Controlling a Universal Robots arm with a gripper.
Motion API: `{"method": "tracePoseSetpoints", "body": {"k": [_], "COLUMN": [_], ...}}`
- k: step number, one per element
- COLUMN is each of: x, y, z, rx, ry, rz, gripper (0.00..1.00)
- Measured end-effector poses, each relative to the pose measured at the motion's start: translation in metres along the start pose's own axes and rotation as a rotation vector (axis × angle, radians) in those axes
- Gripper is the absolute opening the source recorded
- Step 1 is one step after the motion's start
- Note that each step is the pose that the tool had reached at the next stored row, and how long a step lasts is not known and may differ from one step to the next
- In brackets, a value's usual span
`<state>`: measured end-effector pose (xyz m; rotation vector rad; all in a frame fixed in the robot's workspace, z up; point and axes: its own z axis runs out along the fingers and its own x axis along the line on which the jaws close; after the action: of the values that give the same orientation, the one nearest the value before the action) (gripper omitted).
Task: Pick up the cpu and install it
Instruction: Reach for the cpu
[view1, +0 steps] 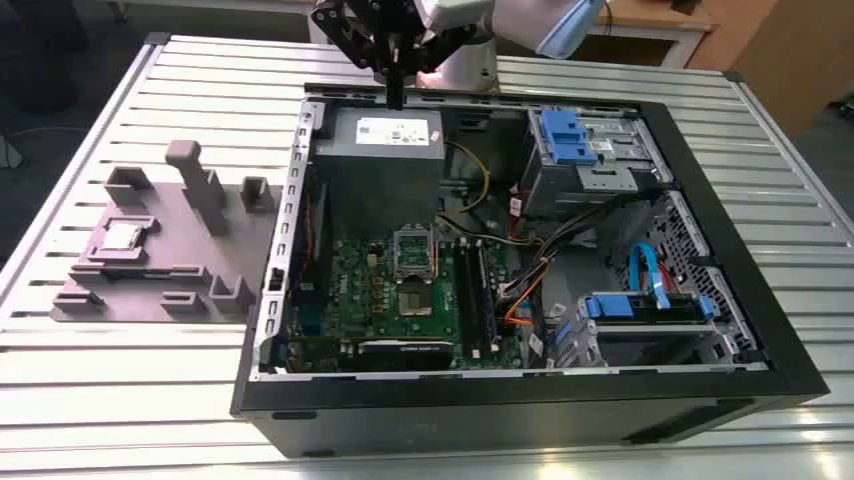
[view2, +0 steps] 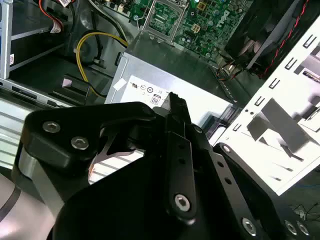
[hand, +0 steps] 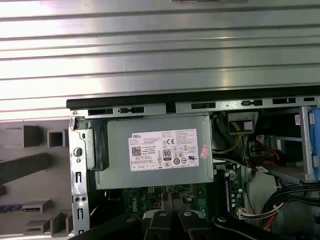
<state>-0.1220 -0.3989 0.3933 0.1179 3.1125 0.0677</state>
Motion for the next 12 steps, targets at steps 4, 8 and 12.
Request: {"method": "tracePoseSetpoints", "body": {"k": [4,8,12], "x": [0.0000,0.0007,0.0040], "y": [0.0000,0.0000,-0.0003], "z": [0.0000,0.0000,-0.0001], "rx": [0.0000,-0.0001,0.0000], "ry": [0.0000,-0.0002,-0.0001], "rz": [0.000,0.000,0.000], "gripper": [0.10,0.10,0.10]}}
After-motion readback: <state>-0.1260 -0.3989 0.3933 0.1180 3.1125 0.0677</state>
